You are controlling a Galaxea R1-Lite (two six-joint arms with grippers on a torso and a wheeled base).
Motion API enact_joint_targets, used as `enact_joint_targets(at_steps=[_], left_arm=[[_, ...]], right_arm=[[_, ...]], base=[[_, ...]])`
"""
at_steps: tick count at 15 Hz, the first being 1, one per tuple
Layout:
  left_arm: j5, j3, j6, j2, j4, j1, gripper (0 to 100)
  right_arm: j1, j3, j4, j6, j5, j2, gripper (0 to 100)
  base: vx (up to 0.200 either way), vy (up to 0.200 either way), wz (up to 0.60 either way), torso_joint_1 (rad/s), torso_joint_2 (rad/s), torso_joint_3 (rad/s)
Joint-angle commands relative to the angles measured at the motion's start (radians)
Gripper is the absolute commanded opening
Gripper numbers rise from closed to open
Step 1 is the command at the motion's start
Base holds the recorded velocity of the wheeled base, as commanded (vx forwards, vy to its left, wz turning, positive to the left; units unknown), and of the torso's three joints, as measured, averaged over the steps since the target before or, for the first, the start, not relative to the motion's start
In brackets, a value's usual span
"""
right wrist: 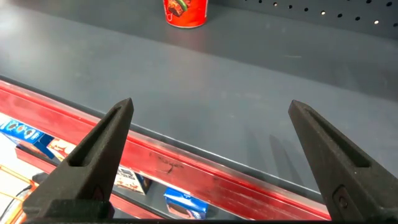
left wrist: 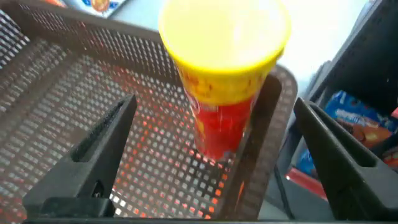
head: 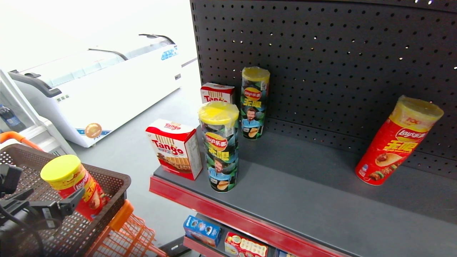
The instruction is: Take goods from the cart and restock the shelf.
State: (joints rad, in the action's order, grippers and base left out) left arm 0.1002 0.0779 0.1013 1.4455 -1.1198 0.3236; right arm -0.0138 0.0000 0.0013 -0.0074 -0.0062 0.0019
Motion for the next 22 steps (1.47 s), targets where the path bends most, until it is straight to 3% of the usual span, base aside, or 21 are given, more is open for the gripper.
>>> enact_joint_targets(at_steps=[1,5,10,11,17,20,21,22], left_arm=[[-0.001,-0.049,0.002,0.187,-0.087,-0.003,100],[-0.001,0.019,0.0,0.305,-0.189,0.0,100],[-0.001,0.092,-0.002,0.369,-0.204,-0.005,100],[0.001,0.094,-0.002,0.374,-0.215,-0.005,0],[0.001,0.146,0.011,0.385,-0.216,-0.012,0],[0.003,0.16,0.057,0.315,-0.196,-0.021,0],[0.007,0.18,0.06,0.266,-0.166,-0.023,0],[0.01,0.218,0.06,0.191,-0.074,-0.04,0]], right_arm=[[0.0,0.0,0.0,0.0,0.0,0.001,100],[0.0,0.0,0.0,0.0,0.0,0.001,100],[0.0,0.0,0.0,0.0,0.0,0.001,100],[0.0,0.0,0.0,0.0,0.0,0.001,100],[0.0,0.0,0.0,0.0,0.0,0.001,100],[0.0,0.0,0.0,0.0,0.0,0.001,100],[0.0,0.0,0.0,0.0,0.0,0.001,100],[0.0,0.0,0.0,0.0,0.0,0.001,100]], base=[[0.0,0.0,0.0,0.0,0.0,0.0],[0.0,0.0,0.0,0.0,0.0,0.0],[0.0,0.0,0.0,0.0,0.0,0.0],[0.0,0.0,0.0,0.0,0.0,0.0],[0.0,0.0,0.0,0.0,0.0,0.0],[0.0,0.0,0.0,0.0,0.0,0.0],[0.0,0.0,0.0,0.0,0.0,0.0],[0.0,0.0,0.0,0.0,0.0,0.0]])
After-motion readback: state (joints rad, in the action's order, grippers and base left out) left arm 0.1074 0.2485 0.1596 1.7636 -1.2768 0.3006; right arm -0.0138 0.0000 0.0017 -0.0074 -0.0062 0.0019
